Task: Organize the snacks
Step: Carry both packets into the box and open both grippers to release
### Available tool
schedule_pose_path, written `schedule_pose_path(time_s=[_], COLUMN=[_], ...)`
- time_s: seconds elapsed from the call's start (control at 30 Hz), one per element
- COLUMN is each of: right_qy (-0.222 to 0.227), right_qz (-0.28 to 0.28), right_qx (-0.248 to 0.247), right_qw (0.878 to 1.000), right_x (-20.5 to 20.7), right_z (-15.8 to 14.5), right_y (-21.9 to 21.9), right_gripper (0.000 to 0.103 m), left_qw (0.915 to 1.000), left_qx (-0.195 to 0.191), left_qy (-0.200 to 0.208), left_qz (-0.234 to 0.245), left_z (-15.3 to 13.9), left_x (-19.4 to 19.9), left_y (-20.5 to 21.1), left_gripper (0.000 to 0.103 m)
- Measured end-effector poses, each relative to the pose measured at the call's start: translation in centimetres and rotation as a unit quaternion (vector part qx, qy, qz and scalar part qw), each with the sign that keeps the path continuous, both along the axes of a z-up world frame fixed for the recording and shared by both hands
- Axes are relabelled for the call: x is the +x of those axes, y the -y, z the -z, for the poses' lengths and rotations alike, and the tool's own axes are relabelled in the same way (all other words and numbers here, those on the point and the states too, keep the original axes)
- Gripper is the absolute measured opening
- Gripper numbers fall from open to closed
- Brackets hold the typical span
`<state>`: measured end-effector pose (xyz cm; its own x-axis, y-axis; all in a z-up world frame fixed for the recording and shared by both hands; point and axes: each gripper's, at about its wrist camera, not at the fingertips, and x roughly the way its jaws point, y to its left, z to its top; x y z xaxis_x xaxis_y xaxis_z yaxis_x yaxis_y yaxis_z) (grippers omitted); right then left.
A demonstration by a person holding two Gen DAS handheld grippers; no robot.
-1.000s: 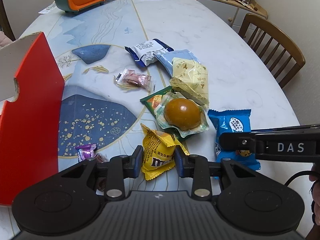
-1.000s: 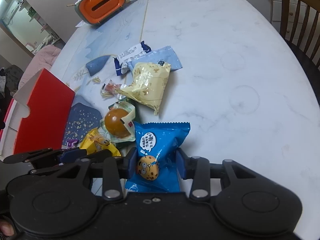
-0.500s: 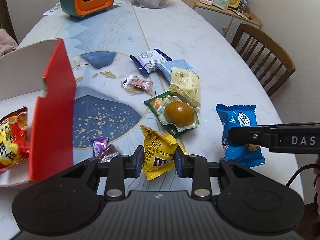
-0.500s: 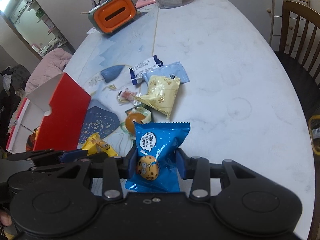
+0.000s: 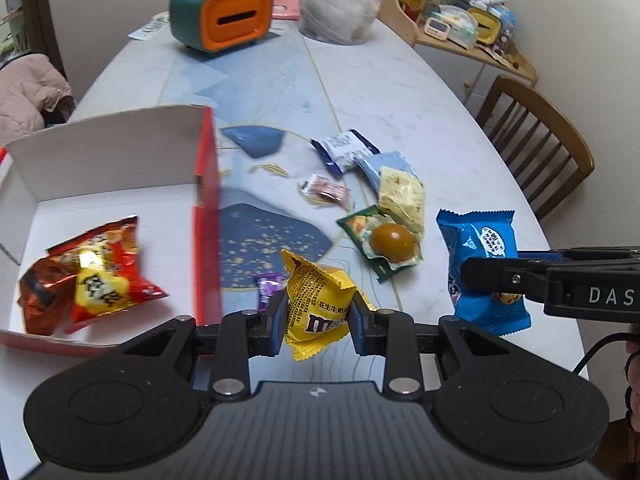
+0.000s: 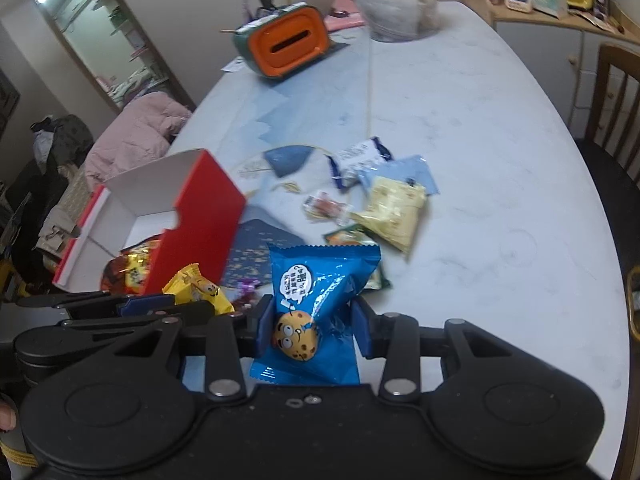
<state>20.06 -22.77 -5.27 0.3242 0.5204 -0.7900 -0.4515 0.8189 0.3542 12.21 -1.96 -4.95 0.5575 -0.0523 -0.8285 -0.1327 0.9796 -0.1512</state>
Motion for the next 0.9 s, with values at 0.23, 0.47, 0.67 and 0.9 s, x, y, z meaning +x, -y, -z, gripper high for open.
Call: schedule_pose_path(time_s=[0.23,0.47,0.67,0.9], right_qy=[0.018,0.035,0.048,0.057], right_qz=[-0.027,-0.054,-0.076,-0.097], right_qx=[0.008,0.014,0.018,0.015], right_qw=[0.999,0.998,0.996,0.994], right_x=[-1.0,-1.6,-2.0,-2.1], right_z=[-2.0,-3.3,-3.9,-4.0], right_y=[-3.5,-7.7,-11.7,-16.1], right_gripper=[0.039,0.039,0.039,0.039], left_qw=[0.9997,0.9987,0.9976,0.9959], left_qx=[0.009,0.017,0.024,0.036], left_qy=[0.014,0.028,0.035,0.041], left_qz=[-0.017,-0.038,-0.055,-0.072], left_z=[-2.1,-3.7,-4.7,-5.1], left_x=[-1.4,-2.6,-3.5,-4.4], left_y=[-2.9,-6.7,-10.0,-14.0], left_gripper=[0.031,0.031,0.031,0.031])
